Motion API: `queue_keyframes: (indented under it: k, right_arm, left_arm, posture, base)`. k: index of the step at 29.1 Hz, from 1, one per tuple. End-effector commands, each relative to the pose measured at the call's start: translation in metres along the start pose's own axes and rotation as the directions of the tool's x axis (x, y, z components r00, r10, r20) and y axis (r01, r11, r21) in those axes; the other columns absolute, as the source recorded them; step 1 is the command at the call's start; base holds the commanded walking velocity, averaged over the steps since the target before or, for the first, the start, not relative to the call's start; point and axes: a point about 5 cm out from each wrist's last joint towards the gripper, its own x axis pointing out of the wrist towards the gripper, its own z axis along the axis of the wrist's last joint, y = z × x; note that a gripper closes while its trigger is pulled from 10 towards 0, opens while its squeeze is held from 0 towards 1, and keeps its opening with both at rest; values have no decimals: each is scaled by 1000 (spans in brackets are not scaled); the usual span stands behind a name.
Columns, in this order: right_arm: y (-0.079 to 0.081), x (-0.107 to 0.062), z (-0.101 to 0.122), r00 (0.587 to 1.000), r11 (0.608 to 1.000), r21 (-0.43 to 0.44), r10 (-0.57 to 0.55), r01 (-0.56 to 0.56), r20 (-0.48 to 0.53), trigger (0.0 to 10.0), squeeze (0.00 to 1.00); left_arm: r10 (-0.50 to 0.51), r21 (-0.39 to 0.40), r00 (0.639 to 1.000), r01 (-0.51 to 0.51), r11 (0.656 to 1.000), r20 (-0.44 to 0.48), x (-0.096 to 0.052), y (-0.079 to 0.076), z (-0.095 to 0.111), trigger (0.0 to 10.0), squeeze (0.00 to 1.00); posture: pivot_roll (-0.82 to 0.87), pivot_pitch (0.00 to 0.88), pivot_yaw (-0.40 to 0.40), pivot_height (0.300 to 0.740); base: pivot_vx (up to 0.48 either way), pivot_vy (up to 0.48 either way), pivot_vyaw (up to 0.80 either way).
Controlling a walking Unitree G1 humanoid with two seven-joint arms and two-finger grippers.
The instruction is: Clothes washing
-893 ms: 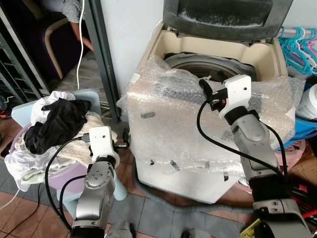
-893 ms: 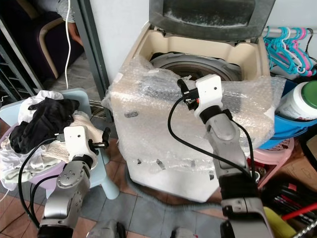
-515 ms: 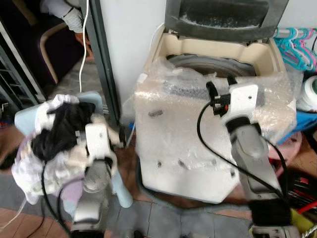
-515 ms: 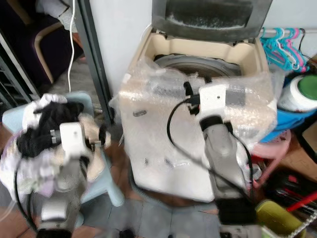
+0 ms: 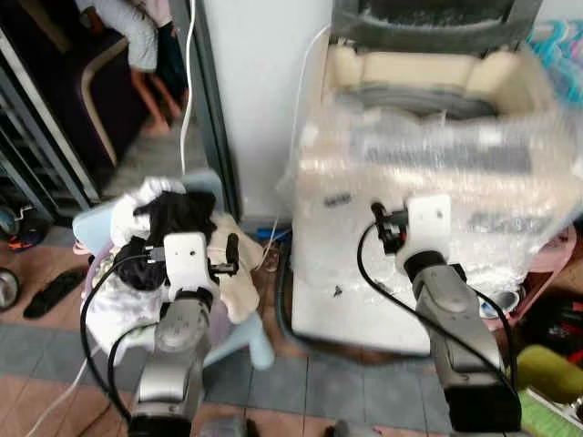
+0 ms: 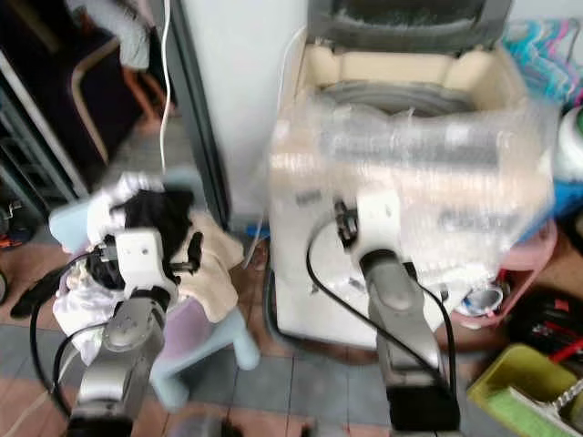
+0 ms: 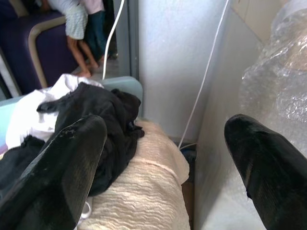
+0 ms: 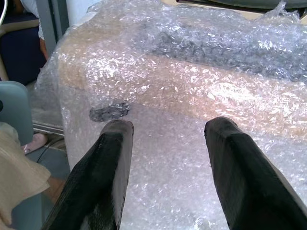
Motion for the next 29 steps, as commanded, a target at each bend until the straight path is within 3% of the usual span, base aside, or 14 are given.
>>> queue_keyframes:
  k: [1,8,13,16,21,26,29]
  right_arm:
    - [11,3,14,997,999,-1,46,-46,63,10000,0]
    - [13,5,17,995,996,45,70,-73,65,10000,0]
    - [15,6,19,993,994,47,92,-96,72,10000,0]
    - [16,6,19,992,994,42,102,-105,72,10000,0]
    - [17,6,17,992,992,45,113,-116,63,10000,0]
    - [17,6,15,992,992,60,113,-116,49,10000,0]
    - [14,8,9,996,996,-26,86,-85,26,10000,0]
  left_arm:
    - [7,-9,1000,-7,1000,18,0,2,3,10000,0]
    - [-68,-109,998,66,992,-14,-2,-5,1,10000,0]
    - [-29,-89,999,28,996,-13,-1,-1,1,10000,0]
    - [-13,-22,1000,13,1000,19,0,3,3,10000,0]
    - [15,-26,1000,-15,1000,9,0,7,1,10000,0]
    - [1,-38,1000,0,999,19,0,6,1,10000,0]
    - [6,-42,1000,-6,999,16,-1,7,1,10000,0]
  posture:
    - [-52,0,13,740]
    - [-56,0,12,740]
    - [-57,0,10,740]
    - [-57,0,10,740]
    - [-57,0,12,740]
    - [-56,0,10,740]
    - [-57,0,9,740]
  base:
    - [0,0,794]
    - [0,0,788]
    - [0,0,778]
    - [0,0,769]
    - [0,0,745]
    - [0,0,0]
    - [81,0,0]
